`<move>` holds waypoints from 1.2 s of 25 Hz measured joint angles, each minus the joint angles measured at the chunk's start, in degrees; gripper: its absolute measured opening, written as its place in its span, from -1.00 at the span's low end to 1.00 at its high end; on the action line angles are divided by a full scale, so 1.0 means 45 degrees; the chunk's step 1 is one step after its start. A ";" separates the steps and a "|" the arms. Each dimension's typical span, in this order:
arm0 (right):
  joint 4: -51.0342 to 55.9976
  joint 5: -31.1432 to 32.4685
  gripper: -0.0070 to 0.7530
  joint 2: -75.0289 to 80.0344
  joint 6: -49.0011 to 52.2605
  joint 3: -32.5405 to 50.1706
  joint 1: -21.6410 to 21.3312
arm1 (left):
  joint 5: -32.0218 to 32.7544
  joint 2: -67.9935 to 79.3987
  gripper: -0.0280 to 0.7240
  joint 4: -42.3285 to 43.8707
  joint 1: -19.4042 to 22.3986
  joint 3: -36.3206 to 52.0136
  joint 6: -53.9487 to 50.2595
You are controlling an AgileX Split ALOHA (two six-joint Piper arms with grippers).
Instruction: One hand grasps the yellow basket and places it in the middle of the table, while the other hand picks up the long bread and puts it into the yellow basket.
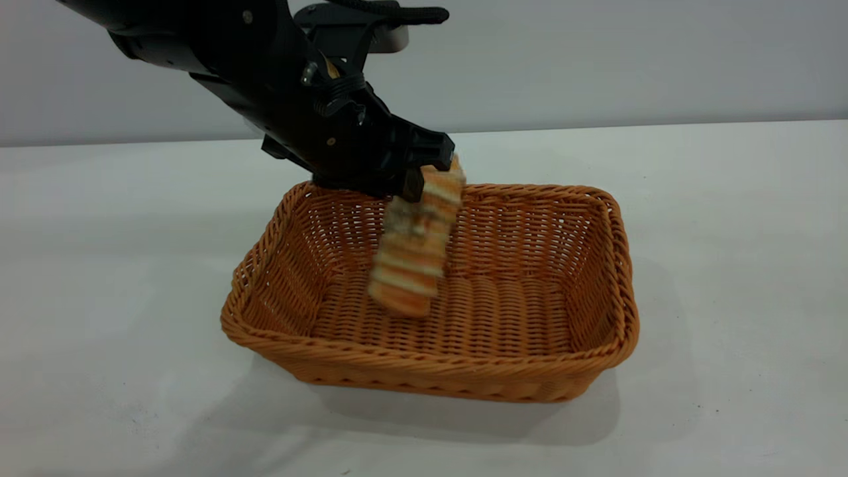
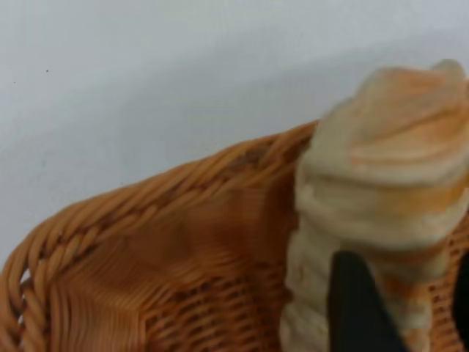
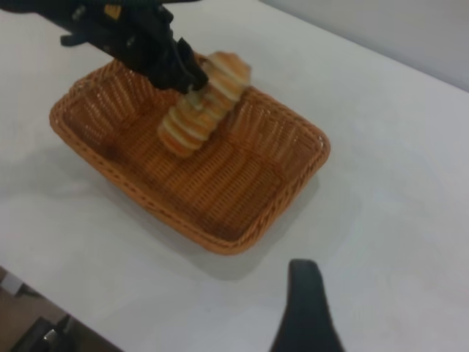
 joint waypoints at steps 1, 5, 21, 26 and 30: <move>0.0000 0.0083 0.46 -0.0053 0.0000 0.0000 0.0000 | 0.0342 -0.0138 0.31 0.0092 0.0028 0.0000 0.0145; -0.0187 0.0660 0.46 -0.0477 0.0000 0.0000 0.0000 | 0.2524 -0.1296 0.53 0.0884 0.0280 0.0000 0.1358; -0.1048 0.3026 0.46 -0.4190 0.1056 0.1222 0.0000 | 0.8665 -0.8451 0.56 0.2139 0.0545 0.0147 0.2003; -0.1393 0.2972 0.46 -0.5597 0.1652 0.3008 0.0000 | 1.0386 -1.0287 0.56 0.2173 0.0545 0.0147 0.2019; -0.1495 0.2793 0.46 -0.6525 0.1985 0.4191 0.0000 | 1.1762 -1.1556 0.56 0.2173 0.0545 0.0147 0.2034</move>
